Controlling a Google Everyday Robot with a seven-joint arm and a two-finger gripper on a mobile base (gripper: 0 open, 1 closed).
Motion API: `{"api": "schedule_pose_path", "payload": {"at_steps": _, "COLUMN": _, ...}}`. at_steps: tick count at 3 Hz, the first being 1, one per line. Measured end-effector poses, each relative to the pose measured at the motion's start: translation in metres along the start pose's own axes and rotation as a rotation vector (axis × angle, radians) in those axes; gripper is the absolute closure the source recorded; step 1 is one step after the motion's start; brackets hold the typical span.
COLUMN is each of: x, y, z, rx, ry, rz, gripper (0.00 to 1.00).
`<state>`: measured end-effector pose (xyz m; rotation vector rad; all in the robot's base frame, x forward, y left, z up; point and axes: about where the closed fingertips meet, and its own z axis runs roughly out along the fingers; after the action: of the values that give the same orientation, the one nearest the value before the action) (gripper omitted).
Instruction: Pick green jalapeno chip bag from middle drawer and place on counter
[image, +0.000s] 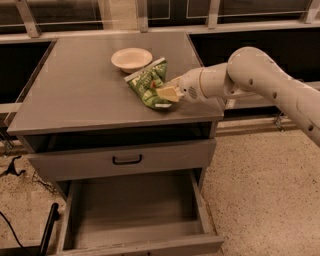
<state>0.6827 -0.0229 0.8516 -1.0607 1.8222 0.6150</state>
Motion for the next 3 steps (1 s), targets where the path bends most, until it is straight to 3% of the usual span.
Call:
{"api": "schedule_pose_path", "payload": {"at_steps": 2, "x": 0.0, "y": 0.0, "z": 0.0001, "rx": 0.0, "ry": 0.0, "rz": 0.0, "gripper": 0.12}}
{"api": "schedule_pose_path", "payload": {"at_steps": 3, "x": 0.0, "y": 0.0001, "z": 0.0001, "rx": 0.0, "ry": 0.0, "rz": 0.0, "gripper": 0.0}}
